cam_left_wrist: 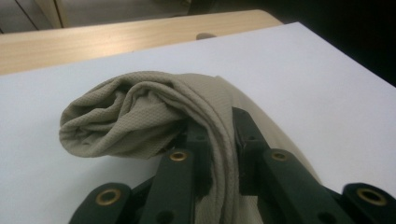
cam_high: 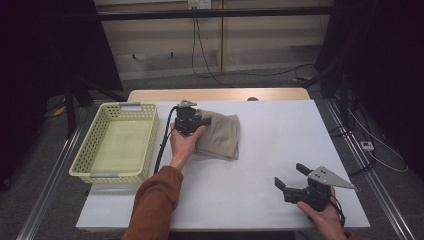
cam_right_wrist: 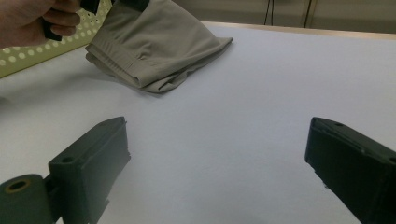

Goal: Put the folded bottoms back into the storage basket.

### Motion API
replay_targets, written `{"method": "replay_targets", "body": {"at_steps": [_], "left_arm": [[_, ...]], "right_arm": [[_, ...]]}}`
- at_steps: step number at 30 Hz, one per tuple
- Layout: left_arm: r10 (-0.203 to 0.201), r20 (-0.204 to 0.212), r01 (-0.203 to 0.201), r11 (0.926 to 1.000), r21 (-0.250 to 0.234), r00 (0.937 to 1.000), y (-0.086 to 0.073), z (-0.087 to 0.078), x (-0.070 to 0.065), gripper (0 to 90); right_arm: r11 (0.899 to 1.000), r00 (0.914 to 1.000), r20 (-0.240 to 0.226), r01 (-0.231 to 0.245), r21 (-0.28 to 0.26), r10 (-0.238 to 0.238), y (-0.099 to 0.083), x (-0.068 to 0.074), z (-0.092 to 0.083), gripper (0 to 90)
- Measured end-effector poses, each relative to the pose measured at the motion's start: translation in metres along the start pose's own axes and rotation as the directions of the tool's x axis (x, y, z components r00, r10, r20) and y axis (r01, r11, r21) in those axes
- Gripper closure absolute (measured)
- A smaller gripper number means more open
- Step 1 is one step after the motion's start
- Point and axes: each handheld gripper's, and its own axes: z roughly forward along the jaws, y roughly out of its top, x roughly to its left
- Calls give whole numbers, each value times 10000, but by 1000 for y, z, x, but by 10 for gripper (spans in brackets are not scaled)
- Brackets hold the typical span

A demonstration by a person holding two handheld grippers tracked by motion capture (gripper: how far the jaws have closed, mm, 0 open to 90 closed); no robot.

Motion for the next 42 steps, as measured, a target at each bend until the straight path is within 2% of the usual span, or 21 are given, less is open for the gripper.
{"method": "replay_targets", "body": {"at_steps": [13, 20, 27, 38, 42], "left_arm": [[538, 127, -531, 9971, -540, 9985, 11, -15, -15, 802], [889, 196, -864, 9910, -1024, 9959, 20, -31, -22, 802], [1239, 195, -1206, 9852, -1218, 9921, 24, -42, -29, 802], [1313, 243, -1262, 9806, -1498, 9910, 29, -59, -30, 803], [1502, 150, -1456, 9749, -1682, 9885, 31, -70, -32, 803]], "right_arm": [[10000, 10000, 11, -51, -19, 51, 0, 0, 0, 49], [10000, 10000, 17, 0, 28, 0, 0, 0, 0, 49], [10000, 10000, 2, 11, 24, -11, 0, 0, 0, 49], [10000, 10000, -1, 21, 16, -21, 0, 1, 0, 49], [10000, 10000, 2, 19, 17, -19, 0, 1, 0, 49]]}}
